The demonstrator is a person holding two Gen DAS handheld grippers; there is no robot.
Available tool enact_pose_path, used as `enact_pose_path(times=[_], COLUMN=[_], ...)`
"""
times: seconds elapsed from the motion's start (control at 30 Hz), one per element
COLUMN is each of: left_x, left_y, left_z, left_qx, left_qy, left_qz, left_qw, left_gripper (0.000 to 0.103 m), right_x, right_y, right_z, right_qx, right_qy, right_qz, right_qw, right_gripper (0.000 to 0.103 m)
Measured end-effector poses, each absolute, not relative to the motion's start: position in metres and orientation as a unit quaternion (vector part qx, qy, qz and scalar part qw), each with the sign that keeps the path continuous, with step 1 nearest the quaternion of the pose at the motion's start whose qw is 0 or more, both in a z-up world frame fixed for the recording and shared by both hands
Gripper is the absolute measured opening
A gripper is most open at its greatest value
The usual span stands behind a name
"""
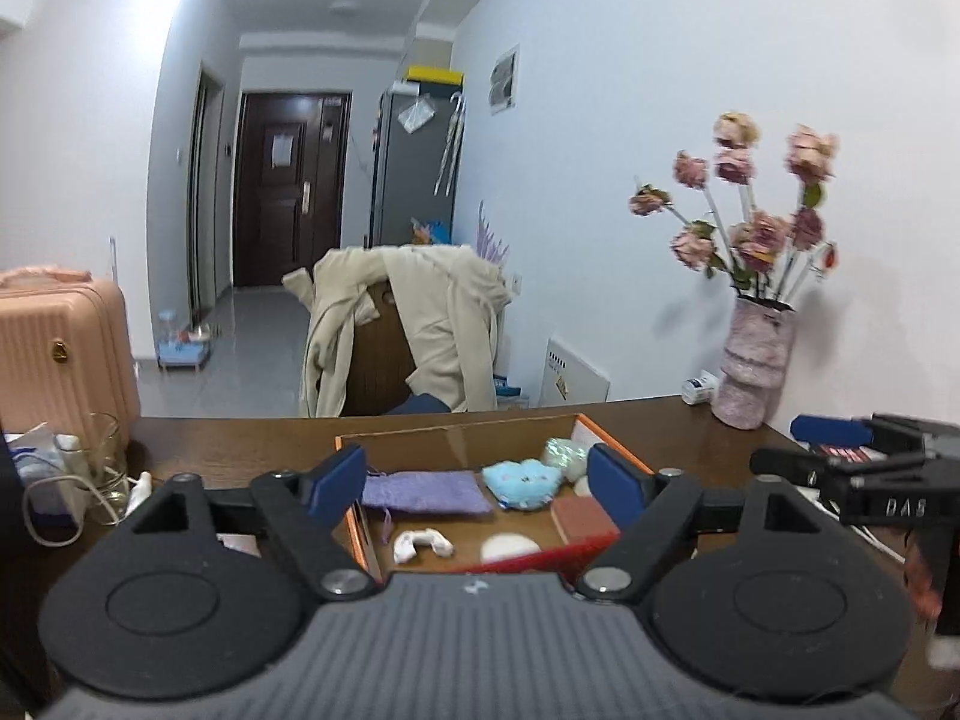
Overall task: Organize soft objects
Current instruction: 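Withdraw both grippers from the box back over the table, then reach the right gripper to the yellow-and-white plush sheep and close on it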
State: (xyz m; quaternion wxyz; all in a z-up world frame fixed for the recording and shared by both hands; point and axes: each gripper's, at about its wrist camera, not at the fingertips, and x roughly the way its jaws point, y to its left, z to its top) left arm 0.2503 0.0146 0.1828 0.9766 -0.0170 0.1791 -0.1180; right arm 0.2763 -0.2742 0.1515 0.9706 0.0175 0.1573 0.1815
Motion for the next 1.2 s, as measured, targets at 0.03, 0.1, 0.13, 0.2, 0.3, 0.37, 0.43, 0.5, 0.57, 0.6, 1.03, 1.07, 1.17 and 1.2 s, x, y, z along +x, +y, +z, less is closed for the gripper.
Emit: enact_pose_path(times=[0.03, 0.1, 0.13, 0.2, 0.3, 0.37, 0.43, 0.5, 0.57, 0.6, 1.03, 1.07, 1.17, 1.2], left_x=[0.236, 0.209, 0.193, 0.173, 0.146, 0.133, 0.127, 0.128, 0.134, 0.139, 0.212, 0.220, 0.240, 0.246], left_y=[0.010, -0.001, -0.007, -0.017, -0.029, -0.033, -0.035, -0.036, -0.038, -0.039, -0.077, -0.079, -0.079, -0.077], left_z=[0.178, 0.165, 0.156, 0.139, 0.110, 0.090, 0.072, 0.060, 0.057, 0.057, 0.047, 0.047, 0.053, 0.054], left_qx=[-0.016, -0.014, -0.010, -0.008, -0.006, -0.013, -0.022, -0.020, -0.019, -0.022, -0.018, -0.020, -0.036, -0.039], left_qy=[0.174, 0.168, 0.168, 0.170, 0.195, 0.214, 0.243, 0.265, 0.272, 0.272, 0.289, 0.291, 0.279, 0.276], left_qz=[-0.115, -0.116, -0.116, -0.112, -0.111, -0.106, -0.104, -0.101, -0.091, -0.089, -0.116, -0.109, -0.105, -0.106], left_qw=[0.978, 0.979, 0.979, 0.979, 0.974, 0.971, 0.964, 0.959, 0.958, 0.958, 0.950, 0.950, 0.954, 0.955], left_gripper=[0.089, 0.092, 0.092, 0.096, 0.098, 0.098, 0.098, 0.098, 0.098, 0.098, 0.095, 0.094, 0.094, 0.094], right_x=[0.261, 0.236, 0.224, 0.203, 0.175, 0.155, 0.143, 0.134, 0.130, 0.131, 0.208, 0.216, 0.239, 0.245], right_y=[-0.280, -0.287, -0.289, -0.291, -0.293, -0.300, -0.304, -0.308, -0.313, -0.316, -0.330, -0.329, -0.315, -0.311], right_z=[0.147, 0.137, 0.130, 0.115, 0.091, 0.071, 0.055, 0.040, 0.030, 0.027, 0.006, 0.002, -0.008, -0.009], right_qx=[0.013, 0.000, -0.010, -0.032, -0.049, -0.042, -0.030, -0.023, -0.013, -0.008, 0.056, 0.064, 0.072, 0.078], right_qy=[0.150, 0.140, 0.133, 0.129, 0.137, 0.154, 0.177, 0.196, 0.207, 0.212, 0.272, 0.278, 0.292, 0.291], right_qz=[0.181, 0.179, 0.178, 0.178, 0.190, 0.202, 0.206, 0.207, 0.206, 0.205, 0.153, 0.140, 0.105, 0.109], right_qw=[0.972, 0.974, 0.975, 0.975, 0.971, 0.966, 0.962, 0.958, 0.956, 0.955, 0.949, 0.948, 0.948, 0.947], right_gripper=[0.079, 0.082, 0.082, 0.083, 0.084, 0.085, 0.085, 0.085, 0.085, 0.085, 0.085, 0.085, 0.085, 0.086])
